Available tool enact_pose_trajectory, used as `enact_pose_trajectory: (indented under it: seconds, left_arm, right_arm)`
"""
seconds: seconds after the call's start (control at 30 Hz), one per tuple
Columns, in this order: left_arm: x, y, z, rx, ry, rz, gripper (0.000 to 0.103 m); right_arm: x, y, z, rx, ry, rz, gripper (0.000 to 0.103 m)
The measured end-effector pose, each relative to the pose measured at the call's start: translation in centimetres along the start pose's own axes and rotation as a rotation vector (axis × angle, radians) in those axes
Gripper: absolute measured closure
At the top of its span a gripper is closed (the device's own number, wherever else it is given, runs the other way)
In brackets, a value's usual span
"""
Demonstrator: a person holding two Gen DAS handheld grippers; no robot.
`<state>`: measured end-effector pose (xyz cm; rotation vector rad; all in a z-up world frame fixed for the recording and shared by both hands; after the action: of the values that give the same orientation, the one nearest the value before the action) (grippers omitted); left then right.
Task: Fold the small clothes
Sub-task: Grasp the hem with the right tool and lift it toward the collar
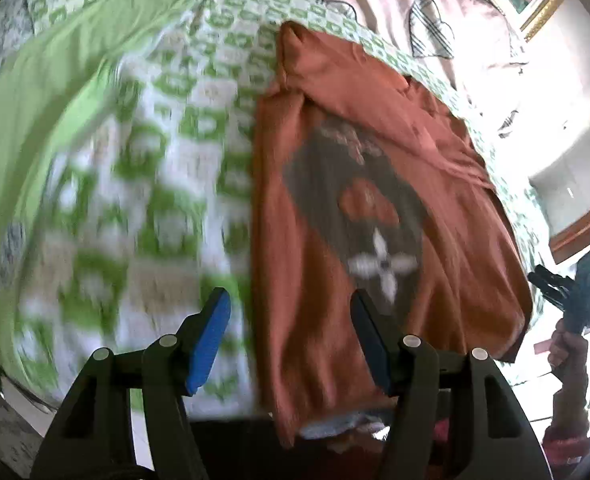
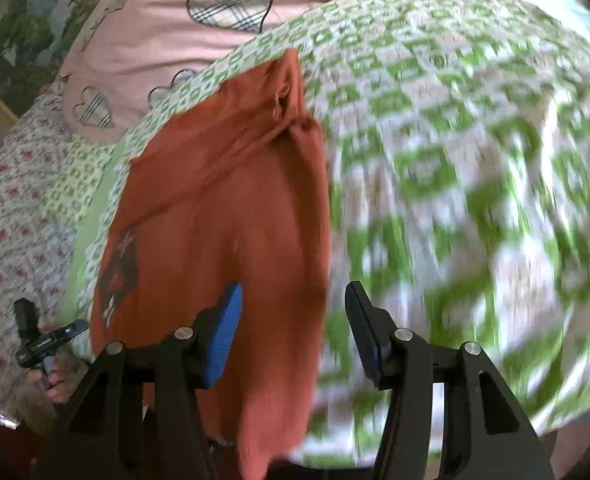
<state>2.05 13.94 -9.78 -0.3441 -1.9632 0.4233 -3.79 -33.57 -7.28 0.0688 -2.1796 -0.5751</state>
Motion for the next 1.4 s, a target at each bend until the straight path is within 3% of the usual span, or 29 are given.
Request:
enact_pose_trajectory:
  seconds: [0.2, 0.43, 0.57, 0.67, 0.73, 0.77, 0.8, 0.83, 0.87, 1.03, 1.1, 1.23, 1.33, 1.4]
  left_arm:
    - [-1.2, -0.8, 4.0, 0.002, 0.056, 0.063, 0.04]
    - [-1.4, -2.8, 4.9, -0.089, 0.037, 0.079, 0.047]
    - [-1.4, -1.6, 5.0, -0.037, 0.051, 0.131, 0.047]
    - [-1.6, -1.5, 5.3, -0.046, 0.063, 0.156, 0.047]
    - [-1.7, -1.6, 5.5, -0.072, 0.066, 0.159, 0.048]
    - [-1.8, -1.6, 5.5, -0.078, 0.067, 0.164, 0.053]
    - [-1.8, -1.4, 5.4, -0.078, 0.066, 0.163, 0.059]
    - [-1.9, -1.2, 5.3, -0.079, 0.065, 0.15, 0.078]
    - [-1.8, -0.9, 5.1, -0.078, 0.063, 0.146, 0.095]
    - [0.9, -1.3, 4.3, -0.064, -0.019, 0.222, 0.096]
    - [1.2, -1.6, 4.1, -0.073, -0.035, 0.222, 0.096]
    - [-0.2, -1.0, 4.5, -0.076, 0.02, 0.175, 0.094]
    - [-1.0, -0.5, 5.2, -0.057, 0.06, 0.154, 0.086]
    - [-1.6, -0.3, 5.5, -0.031, 0.086, 0.175, 0.074]
  right_arm:
    - [0.1, 0.3, 4.3, -0.002, 0.046, -0.098, 0.048]
    - [-0.6, 2.1, 6.1, 0.025, 0.066, -0.234, 0.048]
    - [-0.1, 1.5, 7.2, 0.003, 0.061, -0.309, 0.049]
    - [-0.2, 1.3, 7.9, -0.003, 0.046, -0.359, 0.051]
    - [-0.6, 1.3, 8.3, -0.015, 0.042, -0.392, 0.061]
    - [-0.9, 1.4, 8.4, -0.023, 0.037, -0.409, 0.064]
    - [-1.1, 1.4, 8.5, -0.028, 0.033, -0.411, 0.08]
    - [-1.3, 1.4, 8.6, -0.028, 0.036, -0.404, 0.09]
    - [-1.2, 1.4, 8.6, -0.029, 0.037, -0.401, 0.091]
    - [3.5, 1.0, 6.9, -0.031, -0.106, -0.487, 0.096]
    - [4.3, 0.5, 6.4, -0.033, -0.125, -0.479, 0.096]
    - [2.4, 0.3, 7.2, -0.003, -0.035, -0.41, 0.097]
    - [1.0, 0.2, 8.2, 0.017, 0.014, -0.357, 0.093]
    - [-0.2, 0.0, 8.8, 0.013, 0.049, -0.314, 0.093]
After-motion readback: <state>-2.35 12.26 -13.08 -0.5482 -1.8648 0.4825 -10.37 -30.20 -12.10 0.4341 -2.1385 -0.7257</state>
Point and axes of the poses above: each gripper's, at about its wrist camera, not at the fingertips, and x roughly against the way its jaws point, y to its left, z to its underside, the point moved 6 cm from there along -x, roughly the way its jaws point, and after that the axes turned 5 degrees about x, right-handed, at the moved point
